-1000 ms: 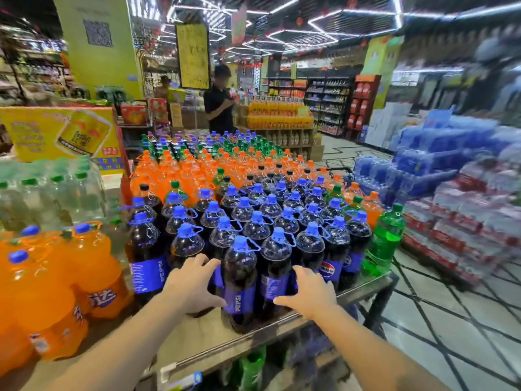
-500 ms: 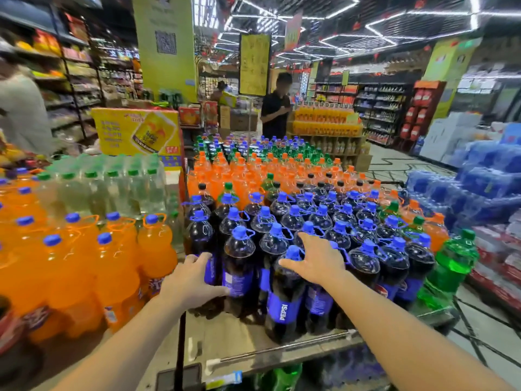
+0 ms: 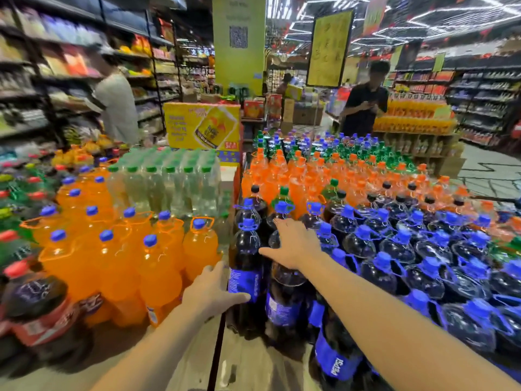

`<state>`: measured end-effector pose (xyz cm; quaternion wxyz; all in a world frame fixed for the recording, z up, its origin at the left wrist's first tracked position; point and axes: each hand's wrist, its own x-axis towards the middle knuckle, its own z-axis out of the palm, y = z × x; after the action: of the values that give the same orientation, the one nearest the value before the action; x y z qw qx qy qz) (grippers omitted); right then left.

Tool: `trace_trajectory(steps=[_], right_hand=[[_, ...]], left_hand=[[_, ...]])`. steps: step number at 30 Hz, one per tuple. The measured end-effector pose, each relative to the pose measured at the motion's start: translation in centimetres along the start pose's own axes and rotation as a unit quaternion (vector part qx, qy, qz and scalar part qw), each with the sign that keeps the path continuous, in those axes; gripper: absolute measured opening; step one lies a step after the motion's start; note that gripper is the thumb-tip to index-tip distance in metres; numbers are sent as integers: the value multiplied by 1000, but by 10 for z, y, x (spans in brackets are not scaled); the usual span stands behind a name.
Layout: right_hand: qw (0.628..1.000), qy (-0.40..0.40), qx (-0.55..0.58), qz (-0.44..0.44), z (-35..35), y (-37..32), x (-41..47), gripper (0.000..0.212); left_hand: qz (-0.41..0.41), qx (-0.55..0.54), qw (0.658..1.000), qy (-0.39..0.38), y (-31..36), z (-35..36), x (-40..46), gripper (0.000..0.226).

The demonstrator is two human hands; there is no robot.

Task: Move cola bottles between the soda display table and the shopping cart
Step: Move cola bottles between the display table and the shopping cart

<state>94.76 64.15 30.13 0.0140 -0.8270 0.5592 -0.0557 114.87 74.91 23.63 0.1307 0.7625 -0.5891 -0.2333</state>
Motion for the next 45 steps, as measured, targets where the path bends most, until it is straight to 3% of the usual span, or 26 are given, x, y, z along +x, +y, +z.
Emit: trace_trajectory(steps=[4,11,17,25,27,30,34,38,45], right_hand=[[998,-1,28,-53,13,-7,51,89],[992,-64,28,-103,36,-17,113,91],[982,-134,97,-94,51,-24,134,93],[972,-148,170,-68,47,-27,131,82],[972,-148,175,-58,44,-28,125,81],[971,-155,171,-62,36,-29,114,76],[969,-173,158,-76,30,-37,94,70],[962,-185,190,-70,33,-42,75,50],[963,-161,213,-46,27,-42,41,56]], left_hand=[[-31,-8,999,-8,3,7,31,115],[-79,-19,997,-2,9,29,77,111],[-103,-79,991,-16,0,45,99,109],[-84,-187,977,-57,-11,58,117,104],[-86,-224,968,-71,-14,59,117,115],[-63,-275,954,-99,-24,61,115,150],[7,-308,941,-136,-41,64,111,162],[77,-287,945,-137,-53,67,103,116],[112,-283,945,-121,-57,79,98,114]])
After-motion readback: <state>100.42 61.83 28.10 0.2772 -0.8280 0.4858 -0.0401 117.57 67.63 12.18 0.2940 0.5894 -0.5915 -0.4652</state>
